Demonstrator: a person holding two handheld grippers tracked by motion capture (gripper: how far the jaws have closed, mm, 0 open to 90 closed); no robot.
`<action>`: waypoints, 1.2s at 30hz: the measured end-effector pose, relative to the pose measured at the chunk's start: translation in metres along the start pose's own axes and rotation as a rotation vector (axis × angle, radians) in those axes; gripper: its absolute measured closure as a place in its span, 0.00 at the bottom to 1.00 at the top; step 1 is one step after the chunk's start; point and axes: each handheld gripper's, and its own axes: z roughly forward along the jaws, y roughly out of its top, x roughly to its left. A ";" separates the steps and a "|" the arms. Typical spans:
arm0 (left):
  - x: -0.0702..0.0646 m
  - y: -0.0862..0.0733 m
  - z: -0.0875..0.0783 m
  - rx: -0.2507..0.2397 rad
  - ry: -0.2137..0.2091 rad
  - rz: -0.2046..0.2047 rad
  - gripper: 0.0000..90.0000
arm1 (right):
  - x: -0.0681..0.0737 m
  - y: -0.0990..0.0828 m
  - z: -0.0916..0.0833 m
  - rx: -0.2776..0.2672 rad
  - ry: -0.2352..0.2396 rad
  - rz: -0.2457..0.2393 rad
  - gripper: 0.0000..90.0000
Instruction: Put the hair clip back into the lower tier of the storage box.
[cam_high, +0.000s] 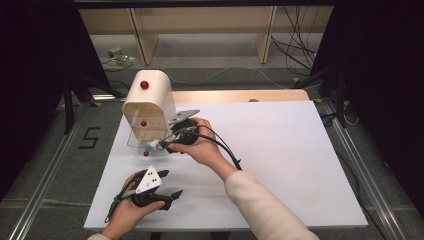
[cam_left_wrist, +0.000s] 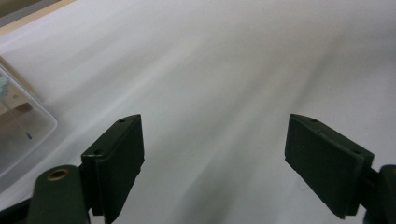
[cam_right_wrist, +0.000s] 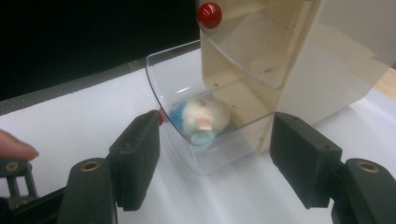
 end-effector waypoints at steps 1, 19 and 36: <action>0.000 0.000 0.000 0.000 0.000 -0.001 0.22 | 0.000 -0.001 -0.002 -0.001 -0.003 -0.003 0.38; 0.001 -0.001 0.000 0.003 -0.002 -0.009 0.22 | -0.012 -0.026 -0.039 -0.024 -0.038 0.025 0.38; 0.001 -0.002 0.000 0.000 0.004 -0.018 0.22 | -0.020 -0.049 -0.070 -0.033 -0.069 0.032 0.37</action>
